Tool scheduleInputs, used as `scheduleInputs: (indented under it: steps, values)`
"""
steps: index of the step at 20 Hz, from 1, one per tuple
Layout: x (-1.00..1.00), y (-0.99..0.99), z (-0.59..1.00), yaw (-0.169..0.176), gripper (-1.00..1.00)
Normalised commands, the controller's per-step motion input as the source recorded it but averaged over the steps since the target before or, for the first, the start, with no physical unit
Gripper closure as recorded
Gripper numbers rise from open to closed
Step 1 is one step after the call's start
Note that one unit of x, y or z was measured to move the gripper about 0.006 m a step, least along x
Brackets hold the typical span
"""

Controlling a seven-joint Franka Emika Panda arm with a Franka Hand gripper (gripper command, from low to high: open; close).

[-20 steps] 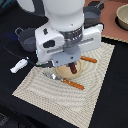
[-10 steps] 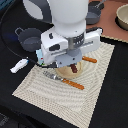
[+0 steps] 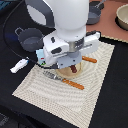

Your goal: Interact with the objects in diverse but meaningful ways.

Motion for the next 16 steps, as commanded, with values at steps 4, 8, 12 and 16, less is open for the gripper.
scheduleInputs:
  steps: [4,8,12,16]
  values:
    - [0.05,0.25,0.0,0.0,-1.0]
    - [0.22,0.29,0.58,0.0,-1.0]
    - [0.24,0.34,0.94,0.0,-1.0]
    - [0.3,0.6,1.0,0.023,-1.0]
